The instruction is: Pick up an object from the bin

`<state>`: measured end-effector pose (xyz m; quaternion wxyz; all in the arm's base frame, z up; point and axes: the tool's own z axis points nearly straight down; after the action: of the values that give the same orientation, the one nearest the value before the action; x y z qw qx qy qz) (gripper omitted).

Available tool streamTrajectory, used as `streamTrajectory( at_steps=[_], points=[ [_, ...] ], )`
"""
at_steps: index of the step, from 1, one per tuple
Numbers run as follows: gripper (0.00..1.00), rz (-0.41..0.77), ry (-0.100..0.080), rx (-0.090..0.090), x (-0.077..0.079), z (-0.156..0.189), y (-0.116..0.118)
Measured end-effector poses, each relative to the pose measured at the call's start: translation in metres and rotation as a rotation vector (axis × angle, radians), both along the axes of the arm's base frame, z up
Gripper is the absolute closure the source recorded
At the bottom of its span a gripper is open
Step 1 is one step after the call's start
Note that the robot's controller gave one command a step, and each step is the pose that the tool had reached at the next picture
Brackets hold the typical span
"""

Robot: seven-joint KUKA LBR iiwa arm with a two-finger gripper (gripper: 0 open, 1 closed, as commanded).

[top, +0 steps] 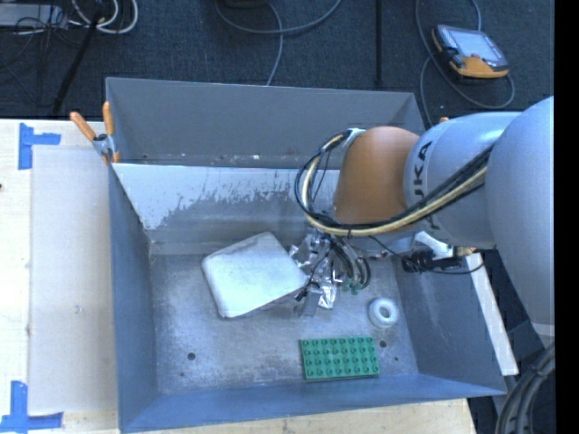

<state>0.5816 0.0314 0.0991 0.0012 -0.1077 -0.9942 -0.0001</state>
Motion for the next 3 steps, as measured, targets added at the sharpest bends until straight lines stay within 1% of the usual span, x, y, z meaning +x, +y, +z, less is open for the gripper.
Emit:
streamTrajectory(
  at_steps=[1,2,3],
  points=[
    [0.00,-0.052,0.002,-0.001,-0.0100,-0.0311,-0.0195],
    [0.00,-0.048,-0.002,-0.001,-0.0098,-0.0313,-0.0189],
    [1.00,-0.046,-0.004,-0.001,-0.0090,-0.0304,-0.0188]
  ],
)
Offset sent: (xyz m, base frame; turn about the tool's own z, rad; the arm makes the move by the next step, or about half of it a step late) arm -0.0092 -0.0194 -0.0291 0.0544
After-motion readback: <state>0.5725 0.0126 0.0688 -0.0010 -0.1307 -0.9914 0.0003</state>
